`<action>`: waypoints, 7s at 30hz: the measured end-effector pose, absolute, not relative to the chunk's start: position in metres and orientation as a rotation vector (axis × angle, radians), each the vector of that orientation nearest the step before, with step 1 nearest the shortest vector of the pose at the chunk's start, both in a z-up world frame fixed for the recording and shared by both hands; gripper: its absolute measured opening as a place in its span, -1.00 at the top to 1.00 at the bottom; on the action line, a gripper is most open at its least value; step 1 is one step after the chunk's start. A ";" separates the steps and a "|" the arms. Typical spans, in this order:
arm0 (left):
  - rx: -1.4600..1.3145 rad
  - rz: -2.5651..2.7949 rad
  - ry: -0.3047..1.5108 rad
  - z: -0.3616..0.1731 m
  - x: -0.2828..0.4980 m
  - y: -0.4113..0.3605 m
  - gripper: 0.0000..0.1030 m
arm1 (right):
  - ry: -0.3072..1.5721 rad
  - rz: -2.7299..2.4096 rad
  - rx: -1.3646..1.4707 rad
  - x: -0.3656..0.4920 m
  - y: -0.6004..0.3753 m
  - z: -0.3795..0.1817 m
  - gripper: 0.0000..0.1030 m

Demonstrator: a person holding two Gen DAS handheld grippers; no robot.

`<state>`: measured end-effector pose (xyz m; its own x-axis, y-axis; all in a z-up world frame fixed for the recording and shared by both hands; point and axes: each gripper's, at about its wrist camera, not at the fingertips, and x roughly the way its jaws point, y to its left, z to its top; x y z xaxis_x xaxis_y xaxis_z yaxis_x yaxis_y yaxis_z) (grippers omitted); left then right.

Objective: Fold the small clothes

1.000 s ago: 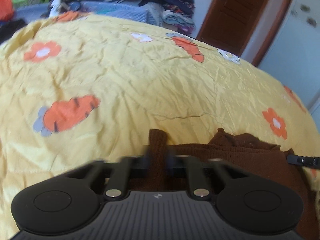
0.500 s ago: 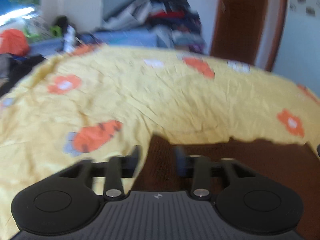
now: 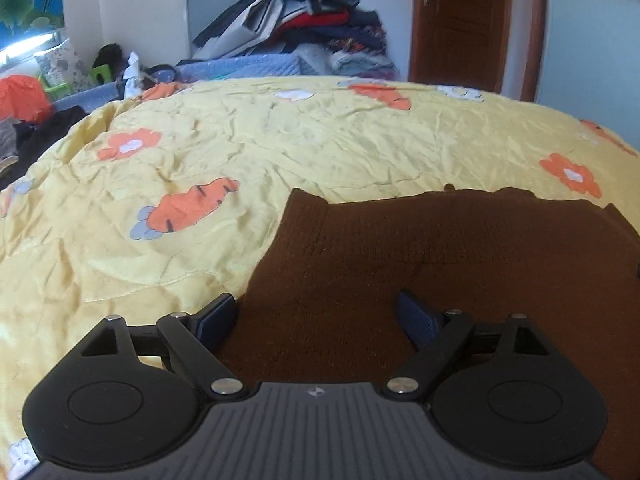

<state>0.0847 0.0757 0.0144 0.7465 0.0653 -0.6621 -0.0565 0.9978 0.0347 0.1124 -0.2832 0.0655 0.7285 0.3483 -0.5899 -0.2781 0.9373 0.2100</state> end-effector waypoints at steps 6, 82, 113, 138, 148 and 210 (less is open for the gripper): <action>0.037 -0.033 0.689 0.029 0.032 0.062 -0.71 | 0.629 0.358 0.136 0.055 -0.275 0.085 -0.74; 0.182 -0.187 0.487 0.071 -0.037 -0.107 0.86 | 0.624 0.661 0.939 -0.308 -0.420 0.037 -0.96; 0.556 -0.236 0.342 0.019 -0.067 -0.153 -0.60 | 1.215 0.788 0.774 0.044 -0.313 0.079 -1.00; 0.611 -0.300 0.237 0.028 -0.071 -0.172 0.82 | 1.153 0.771 0.593 0.111 -0.295 0.085 0.65; 0.450 -0.543 0.419 0.005 -0.075 -0.190 0.83 | 1.079 0.625 0.640 0.085 -0.372 0.059 0.66; 0.228 -0.321 0.403 0.041 -0.023 -0.013 -0.88 | 0.889 0.582 0.652 0.137 -0.347 0.096 -0.28</action>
<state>-0.0226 -0.0134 0.0411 0.8707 -0.2594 -0.4178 0.3488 0.9247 0.1527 0.1374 -0.3469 0.0960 0.5047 0.6968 -0.5097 -0.1882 0.6650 0.7228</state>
